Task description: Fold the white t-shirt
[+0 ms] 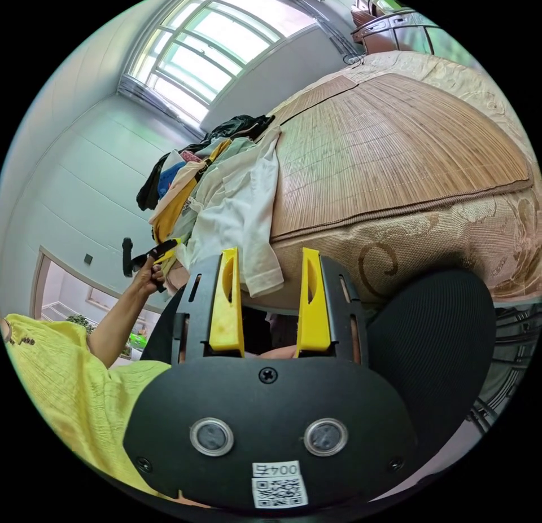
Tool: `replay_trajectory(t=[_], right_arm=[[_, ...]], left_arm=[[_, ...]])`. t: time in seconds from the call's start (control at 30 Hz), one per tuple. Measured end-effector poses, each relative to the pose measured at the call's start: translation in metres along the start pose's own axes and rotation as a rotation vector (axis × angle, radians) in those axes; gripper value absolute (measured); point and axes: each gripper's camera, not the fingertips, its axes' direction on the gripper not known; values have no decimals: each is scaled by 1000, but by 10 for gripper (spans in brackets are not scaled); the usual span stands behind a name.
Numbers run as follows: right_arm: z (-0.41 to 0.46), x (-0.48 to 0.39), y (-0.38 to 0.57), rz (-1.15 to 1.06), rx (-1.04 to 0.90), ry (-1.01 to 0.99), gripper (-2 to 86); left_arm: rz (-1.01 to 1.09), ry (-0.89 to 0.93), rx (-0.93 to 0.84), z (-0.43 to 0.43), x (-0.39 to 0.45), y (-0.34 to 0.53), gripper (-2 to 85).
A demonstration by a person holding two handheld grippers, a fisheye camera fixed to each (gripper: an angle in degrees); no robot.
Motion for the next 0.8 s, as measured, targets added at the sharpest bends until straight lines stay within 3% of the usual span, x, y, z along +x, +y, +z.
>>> replay_trajectory(t=[0.07, 0.17, 0.3, 0.4, 0.57, 0.67, 0.73, 0.8], right_arm=[[9, -16, 1, -22, 9, 54, 164], [21, -37, 0, -39, 2, 126, 182], [42, -65, -3, -82, -59, 192, 198], [65, -98, -4, -175, -112, 275, 197], [110, -158, -7, -385, -210, 494, 170], [128, -164, -12, -411, -285, 696, 113], [119, -160, -19, -382, -285, 712, 57], [100, -154, -28, -347, -281, 608, 24]], left_arm=[[-34, 14, -6, 0, -13, 4, 132], [-128, 208, 84, -24, -50, 21, 43], [-277, 592, 243, -62, -106, 55, 25], [-365, 732, 267, -72, -130, 78, 21], [-389, 756, 266, -85, -142, 105, 19], [-437, 849, 288, -92, -154, 123, 18], [-455, 877, 303, -99, -163, 134, 18], [-447, 906, 327, -113, -173, 149, 19]])
